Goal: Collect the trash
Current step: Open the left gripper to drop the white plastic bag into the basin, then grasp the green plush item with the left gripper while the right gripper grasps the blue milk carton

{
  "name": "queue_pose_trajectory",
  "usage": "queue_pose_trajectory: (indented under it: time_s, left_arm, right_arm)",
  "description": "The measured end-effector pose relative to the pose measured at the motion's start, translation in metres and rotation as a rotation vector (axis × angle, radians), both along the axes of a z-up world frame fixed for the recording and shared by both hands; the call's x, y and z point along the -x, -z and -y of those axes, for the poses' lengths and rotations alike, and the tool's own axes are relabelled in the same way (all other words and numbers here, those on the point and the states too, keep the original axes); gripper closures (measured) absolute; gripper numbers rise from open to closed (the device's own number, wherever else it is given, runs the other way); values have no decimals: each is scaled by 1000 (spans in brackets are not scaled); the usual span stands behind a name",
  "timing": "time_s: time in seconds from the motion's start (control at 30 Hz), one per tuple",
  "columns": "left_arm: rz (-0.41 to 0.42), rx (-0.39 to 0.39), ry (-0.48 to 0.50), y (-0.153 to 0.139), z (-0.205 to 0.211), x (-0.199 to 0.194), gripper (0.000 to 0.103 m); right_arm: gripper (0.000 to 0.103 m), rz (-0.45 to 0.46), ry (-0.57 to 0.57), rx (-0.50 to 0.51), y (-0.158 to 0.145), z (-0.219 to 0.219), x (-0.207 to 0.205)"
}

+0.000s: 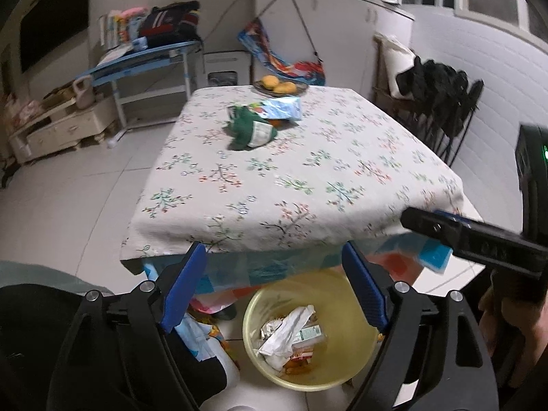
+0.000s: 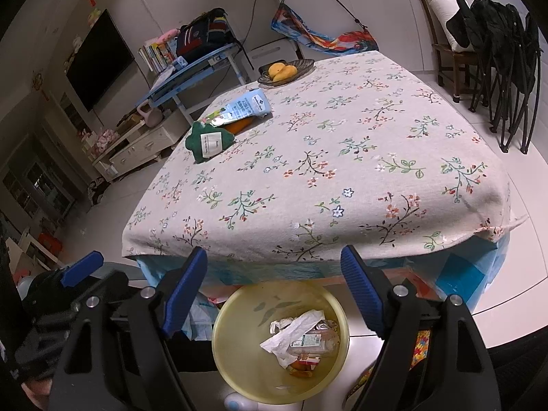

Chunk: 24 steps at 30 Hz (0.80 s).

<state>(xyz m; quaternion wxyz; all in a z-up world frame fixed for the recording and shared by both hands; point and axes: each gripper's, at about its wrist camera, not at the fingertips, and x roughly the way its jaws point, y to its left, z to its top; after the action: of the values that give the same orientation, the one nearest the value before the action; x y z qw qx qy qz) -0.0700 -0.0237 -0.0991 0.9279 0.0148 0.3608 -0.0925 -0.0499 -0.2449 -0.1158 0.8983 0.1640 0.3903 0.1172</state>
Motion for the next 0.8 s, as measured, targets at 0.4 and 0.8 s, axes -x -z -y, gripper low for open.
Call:
queue_pose_trajectory:
  time_s: [0.4,0.8]
  left_arm:
    - [-13,126,-95,-11,-26,-30,24]
    - [-20,125,-123,-29,-41,-103,24]
  right_arm:
    - [25,2,-10,-13,-2,-5,0]
    - [25,-8,-25,-107,-11,1,-26]
